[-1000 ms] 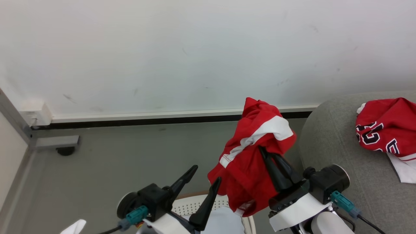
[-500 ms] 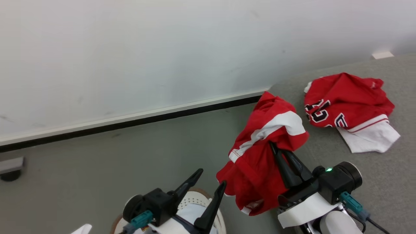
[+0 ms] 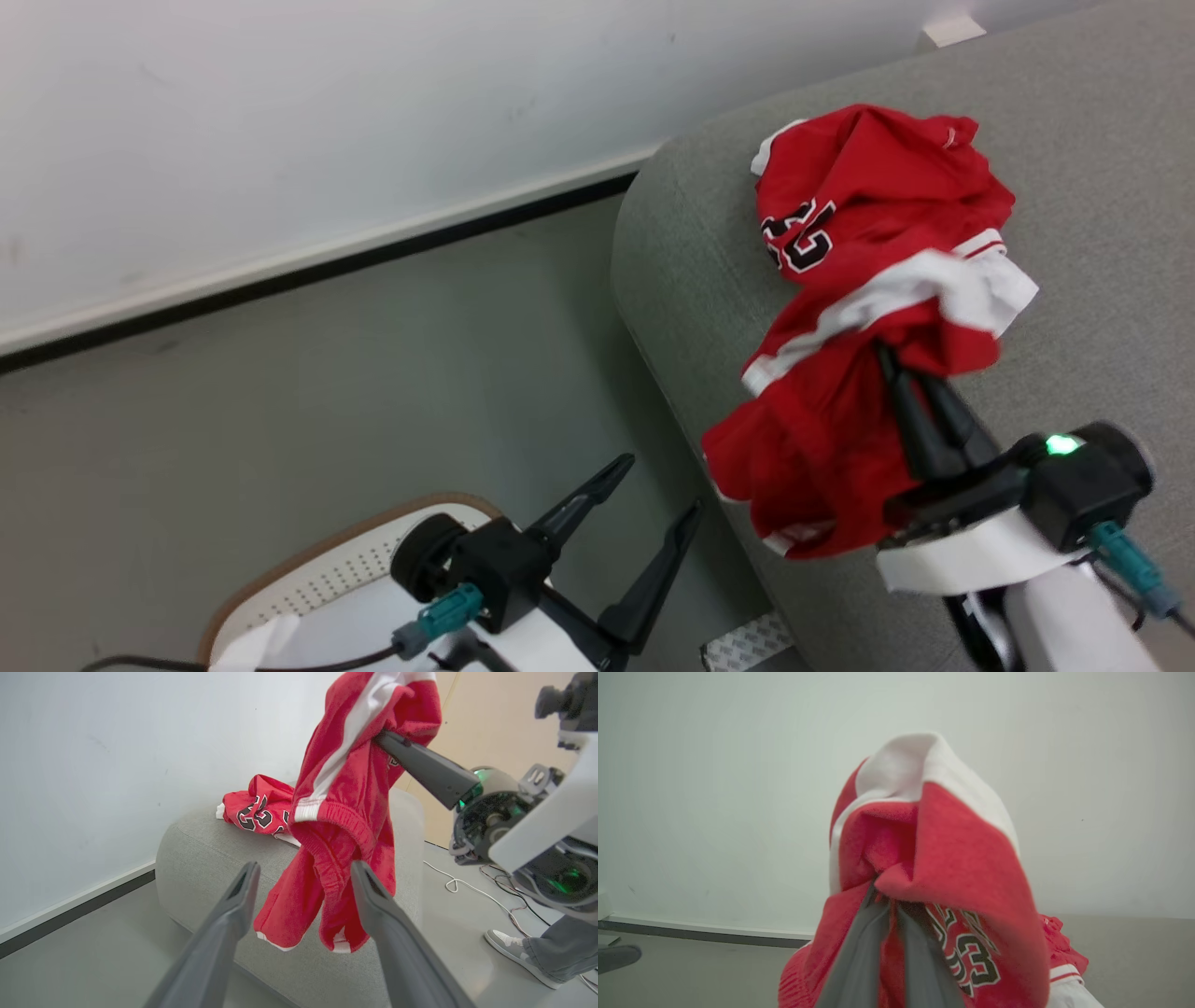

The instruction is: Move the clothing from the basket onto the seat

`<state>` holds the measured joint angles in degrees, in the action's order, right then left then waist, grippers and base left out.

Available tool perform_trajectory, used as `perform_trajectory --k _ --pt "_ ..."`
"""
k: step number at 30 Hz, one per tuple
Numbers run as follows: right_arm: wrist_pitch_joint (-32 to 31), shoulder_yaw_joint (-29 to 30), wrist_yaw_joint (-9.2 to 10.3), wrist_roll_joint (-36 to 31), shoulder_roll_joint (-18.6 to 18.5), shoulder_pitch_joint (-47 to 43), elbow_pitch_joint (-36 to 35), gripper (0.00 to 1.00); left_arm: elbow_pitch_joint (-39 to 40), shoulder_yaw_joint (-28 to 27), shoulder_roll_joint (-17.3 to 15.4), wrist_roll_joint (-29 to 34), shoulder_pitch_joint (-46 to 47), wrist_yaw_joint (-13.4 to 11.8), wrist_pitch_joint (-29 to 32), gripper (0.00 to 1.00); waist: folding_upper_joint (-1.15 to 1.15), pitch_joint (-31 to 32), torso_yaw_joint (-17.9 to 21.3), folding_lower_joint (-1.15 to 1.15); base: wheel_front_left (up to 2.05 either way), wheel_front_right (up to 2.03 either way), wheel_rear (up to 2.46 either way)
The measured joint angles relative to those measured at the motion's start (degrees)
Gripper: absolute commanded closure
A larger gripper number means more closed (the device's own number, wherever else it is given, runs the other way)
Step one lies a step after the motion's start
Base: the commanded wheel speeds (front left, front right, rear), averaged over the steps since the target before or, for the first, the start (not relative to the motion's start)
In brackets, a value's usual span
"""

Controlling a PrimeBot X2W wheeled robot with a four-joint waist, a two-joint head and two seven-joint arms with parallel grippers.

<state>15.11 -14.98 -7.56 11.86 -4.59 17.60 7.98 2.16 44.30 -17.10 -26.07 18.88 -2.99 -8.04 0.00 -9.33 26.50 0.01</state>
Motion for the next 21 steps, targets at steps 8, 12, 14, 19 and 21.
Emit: perform_trajectory --k 8,12,14,19,21 --pt "0.03 10.34 0.01 -1.47 -5.02 13.66 -2.60 1.00 1.56 0.31 -1.63 1.87 4.92 1.30 2.22 0.00 0.00 -9.08 -1.55 0.01 0.00 0.00 0.00" --pt "-1.24 17.38 0.01 -1.12 -8.16 22.76 0.09 1.00 2.56 -1.05 -2.65 2.37 6.79 1.11 2.86 0.00 0.00 -13.41 -3.60 0.01 0.00 0.00 0.00" --pt "-2.41 19.81 0.01 -1.36 -9.94 27.12 2.56 1.00 3.10 -1.69 -3.32 2.37 7.51 0.91 2.91 0.00 0.00 -15.39 -4.73 0.01 0.00 0.00 0.00" --pt "-4.72 26.83 0.00 -3.26 -14.21 36.78 12.17 1.00 4.42 -3.22 -3.80 2.35 8.37 0.32 2.90 0.00 0.00 -19.52 -7.63 0.01 0.00 0.00 0.00" --pt "-5.01 31.38 0.00 -4.20 -14.68 39.26 16.61 1.00 5.06 -3.52 -3.74 2.27 8.66 -0.07 2.86 0.00 0.00 -20.89 -8.77 0.01 0.00 0.00 0.00"
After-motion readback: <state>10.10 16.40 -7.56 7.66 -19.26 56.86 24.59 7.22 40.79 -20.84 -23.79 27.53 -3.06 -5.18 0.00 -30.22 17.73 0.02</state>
